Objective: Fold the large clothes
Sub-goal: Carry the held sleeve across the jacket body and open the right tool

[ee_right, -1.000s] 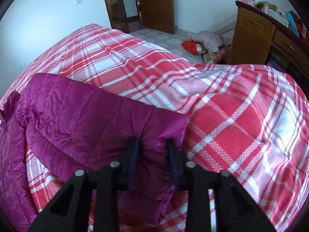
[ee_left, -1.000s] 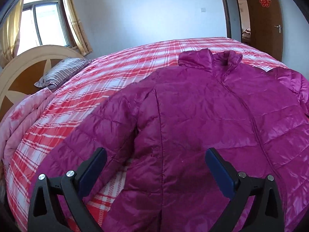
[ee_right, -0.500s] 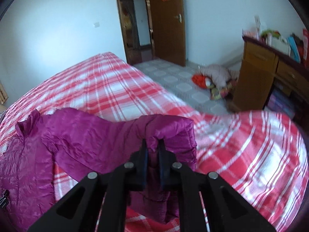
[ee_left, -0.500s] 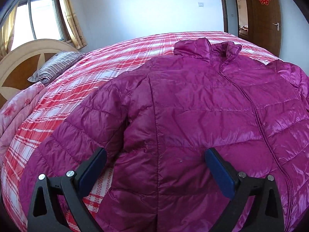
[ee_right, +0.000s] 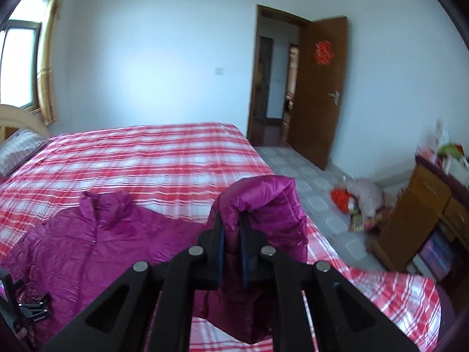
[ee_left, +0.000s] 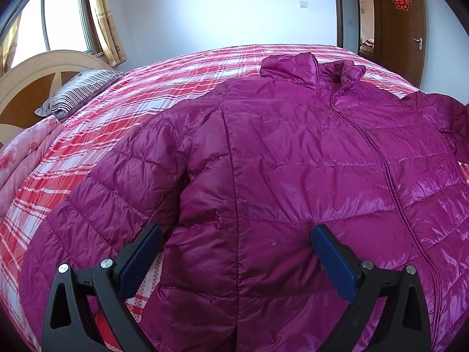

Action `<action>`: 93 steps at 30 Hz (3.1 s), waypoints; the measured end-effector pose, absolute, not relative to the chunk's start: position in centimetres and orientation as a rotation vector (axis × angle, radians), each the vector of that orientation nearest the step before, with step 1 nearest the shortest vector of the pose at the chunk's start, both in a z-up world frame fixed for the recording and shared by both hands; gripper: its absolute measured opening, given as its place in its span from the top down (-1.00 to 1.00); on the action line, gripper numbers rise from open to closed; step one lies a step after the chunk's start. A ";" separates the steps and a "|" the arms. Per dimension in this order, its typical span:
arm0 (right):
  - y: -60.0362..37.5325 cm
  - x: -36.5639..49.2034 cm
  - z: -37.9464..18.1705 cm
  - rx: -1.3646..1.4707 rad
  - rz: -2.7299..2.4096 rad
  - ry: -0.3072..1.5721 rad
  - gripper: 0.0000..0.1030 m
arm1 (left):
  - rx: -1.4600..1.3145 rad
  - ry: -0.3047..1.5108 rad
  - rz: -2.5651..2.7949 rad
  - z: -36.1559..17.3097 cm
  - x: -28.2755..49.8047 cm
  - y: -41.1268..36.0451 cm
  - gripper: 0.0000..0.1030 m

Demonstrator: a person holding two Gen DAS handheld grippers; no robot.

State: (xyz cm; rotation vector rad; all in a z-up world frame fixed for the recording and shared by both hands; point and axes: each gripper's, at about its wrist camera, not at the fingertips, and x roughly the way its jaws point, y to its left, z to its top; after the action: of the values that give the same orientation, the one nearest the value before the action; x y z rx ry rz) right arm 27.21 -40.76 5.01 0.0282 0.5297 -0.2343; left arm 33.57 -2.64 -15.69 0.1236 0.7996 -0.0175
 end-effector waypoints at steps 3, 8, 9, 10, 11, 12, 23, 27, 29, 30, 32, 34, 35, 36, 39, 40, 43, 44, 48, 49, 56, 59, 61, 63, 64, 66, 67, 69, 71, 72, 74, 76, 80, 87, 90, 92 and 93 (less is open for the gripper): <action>-37.3 28.0 5.8 -0.029 -0.174 0.515 0.78 | 0.113 0.799 -0.019 -15.7 33.5 -2.4 -0.98; -31.9 29.6 6.0 -0.116 -0.071 0.509 0.78 | 0.094 0.799 -0.017 -15.6 33.6 -2.1 -0.98; -30.9 30.0 5.9 -0.130 -0.050 0.513 0.78 | 0.090 0.799 -0.016 -15.6 33.6 -2.1 -0.98; -30.2 30.3 5.6 -0.142 -0.035 0.517 0.78 | 0.087 0.800 -0.016 -15.7 33.6 -2.0 -0.98; -29.0 30.8 5.3 -0.158 -0.013 0.523 0.78 | 0.084 0.800 -0.015 -15.7 33.6 -2.0 -0.98; -27.8 31.2 4.9 -0.169 0.009 0.529 0.78 | 0.082 0.799 -0.015 -15.7 33.6 -2.0 -0.98; -16.2 34.6 -2.2 -0.280 0.235 0.657 0.78 | 0.037 0.806 0.004 -15.6 33.6 -1.0 -0.98; -12.9 35.6 -6.0 -0.294 0.321 0.732 0.70 | 0.005 0.810 0.010 -15.6 33.6 -0.2 -0.98; -12.4 35.7 -7.2 -0.274 0.373 0.758 0.39 | 0.001 0.814 0.012 -15.5 33.4 0.0 -0.98; -12.4 35.6 -7.8 -0.246 0.401 0.759 -0.12 | 0.005 0.817 0.012 -15.4 33.3 0.2 -0.98; -12.7 35.2 -8.3 -0.200 0.441 0.771 -0.41 | 0.027 0.815 0.024 -14.9 33.0 0.8 -0.98; -13.8 34.2 -7.9 -0.157 0.451 0.747 -0.41 | 0.040 0.786 0.046 -13.7 32.8 1.8 -0.98; -14.7 33.8 -7.6 -0.132 0.469 0.735 -0.42 | 0.042 0.771 0.062 -12.9 32.8 2.3 -0.98; -15.7 33.3 -7.1 -0.098 0.498 0.724 -0.44 | 0.039 0.754 0.073 -12.1 32.7 2.6 -0.98; -19.5 32.1 -5.6 0.000 0.510 0.649 -0.61 | 0.001 0.690 0.078 -9.0 33.1 3.0 -0.98; -20.8 32.0 -5.3 0.026 0.494 0.623 -0.61 | -0.002 0.667 0.066 -7.8 33.4 2.5 -0.98; -25.4 32.8 -4.6 0.057 0.293 0.565 -0.61 | 0.036 0.644 0.020 -6.2 34.7 -0.2 -0.98; -26.5 33.4 -4.7 0.070 0.248 0.570 -0.53 | 0.064 0.637 0.001 -5.9 35.2 -1.4 -0.98; -32.2 36.0 -5.8 0.174 0.030 0.604 -0.34 | 0.170 0.643 -0.089 -7.3 37.2 -6.4 -0.98; -32.8 36.4 -6.1 0.177 0.007 0.607 -0.32 | 0.194 0.647 -0.093 -8.0 37.7 -6.9 -0.98; -31.8 40.0 -9.5 0.086 0.023 0.631 -0.26 | 0.265 0.729 -0.009 -14.1 42.3 -9.2 -0.98; -31.5 42.5 -12.4 0.089 0.018 0.733 -0.20 | 0.279 0.779 -0.008 -15.5 43.2 -9.5 -0.98; -32.1 43.5 -14.2 0.100 -0.008 0.791 -0.19 | 0.281 0.792 -0.018 -15.9 43.2 -9.9 -0.98; -33.0 44.0 -15.9 0.152 -0.005 0.852 -0.18 | 0.264 0.811 -0.033 -16.5 43.4 -9.7 -0.98; -33.4 43.9 -16.2 0.174 0.000 0.858 -0.18 | 0.255 0.815 -0.037 -16.6 43.5 -9.7 -0.98; -33.4 43.8 -16.5 0.176 0.002 0.863 -0.19 | 0.227 0.823 -0.044 -16.8 43.6 -9.2 -0.98; -33.2 43.8 -16.6 0.164 -0.003 0.868 -0.19 | 0.222 0.825 -0.047 -16.9 43.7 -9.2 -0.98; -33.0 43.9 -16.8 0.147 -0.012 0.877 -0.19 | 0.197 0.841 -0.061 -17.0 44.0 -8.8 -0.98; -32.7 44.3 -16.9 0.124 -0.024 0.886 -0.19 | 0.158 0.858 -0.078 -17.2 44.4 -8.3 -0.98; -32.5 44.4 -16.9 0.109 -0.032 0.890 -0.19 | 0.140 0.868 -0.086 -17.2 44.5 -8.0 -0.98; -32.2 44.6 -17.1 0.085 -0.045 0.894 -0.19 | 0.115 0.877 -0.096 -17.4 44.5 -8.0 -0.98; -32.0 44.7 -17.1 0.075 -0.050 0.897 -0.19 | 0.096 0.882 -0.106 -17.5 44.6 -7.8 -0.98; -31.6 44.4 -16.2 0.033 -0.093 0.914 -0.18 | 0.083 0.883 -0.112 -17.4 44.7 -7.8 -0.98; -28.0 41.2 -11.6 0.114 -0.003 0.766 -0.22 | 0.080 0.881 -0.113 -17.4 44.7 -7.7 -0.98; -26.1 41.8 -13.1 0.094 0.047 0.817 -0.22 | 0.078 0.881 -0.115 -17.3 44.6 -7.7 -0.98; -25.7 42.1 -15.1 0.089 0.064 0.867 -0.22 | 0.077 0.881 -0.116 -17.3 44.7 -7.6 -0.98; -25.7 42.0 -15.8 0.080 0.058 0.875 -0.22 | 0.076 0.881 -0.116 -17.3 44.7 -7.6 -0.98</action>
State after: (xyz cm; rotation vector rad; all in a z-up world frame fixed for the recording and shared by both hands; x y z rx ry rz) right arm 42.05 -25.71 -15.82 0.0803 0.8748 0.0575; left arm 44.66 -7.61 -17.32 0.0759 0.8810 -0.1160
